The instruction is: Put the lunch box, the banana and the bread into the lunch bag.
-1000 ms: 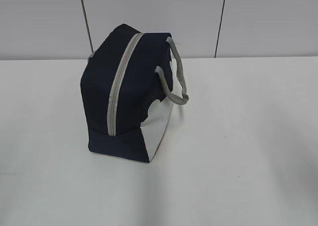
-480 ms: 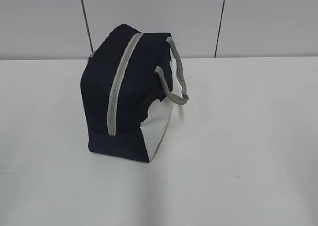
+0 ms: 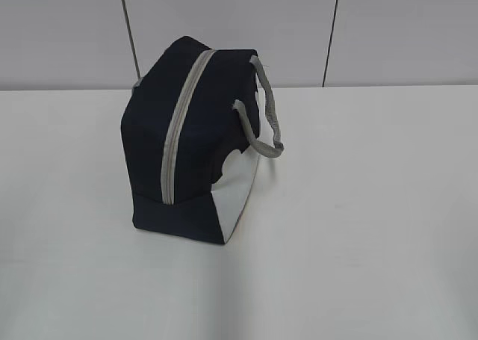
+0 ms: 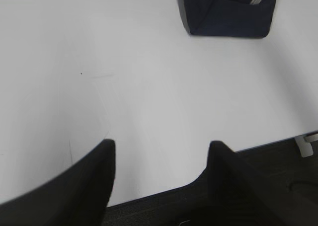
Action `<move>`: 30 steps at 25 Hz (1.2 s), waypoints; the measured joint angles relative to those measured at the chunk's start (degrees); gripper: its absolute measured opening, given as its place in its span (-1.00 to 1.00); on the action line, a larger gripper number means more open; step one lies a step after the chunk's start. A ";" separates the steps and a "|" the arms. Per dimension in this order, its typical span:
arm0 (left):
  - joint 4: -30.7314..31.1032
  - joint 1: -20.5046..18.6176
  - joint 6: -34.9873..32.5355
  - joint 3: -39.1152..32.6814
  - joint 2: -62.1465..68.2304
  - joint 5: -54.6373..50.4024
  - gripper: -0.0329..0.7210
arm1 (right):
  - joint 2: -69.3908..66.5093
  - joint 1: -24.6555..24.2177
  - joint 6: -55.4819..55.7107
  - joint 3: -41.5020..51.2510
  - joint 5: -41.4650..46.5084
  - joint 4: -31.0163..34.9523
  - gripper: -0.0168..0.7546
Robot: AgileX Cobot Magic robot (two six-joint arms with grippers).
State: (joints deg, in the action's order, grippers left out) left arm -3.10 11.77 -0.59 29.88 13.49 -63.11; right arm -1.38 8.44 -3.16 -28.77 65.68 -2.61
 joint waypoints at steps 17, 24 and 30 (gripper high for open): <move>0.00 0.00 0.00 0.00 0.00 0.00 0.13 | 2.49 -6.76 0.13 0.00 -0.14 0.00 0.26; 0.00 0.00 0.00 0.00 0.00 0.00 0.12 | 2.49 -6.76 0.13 0.00 -0.14 0.00 0.25; 0.00 0.00 0.00 0.00 0.00 0.00 0.03 | 2.49 -6.76 0.13 0.00 -0.14 0.00 0.25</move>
State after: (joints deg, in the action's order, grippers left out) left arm -3.10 11.77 -0.59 29.88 13.49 -63.11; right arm 1.12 1.68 -3.03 -28.77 65.54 -2.61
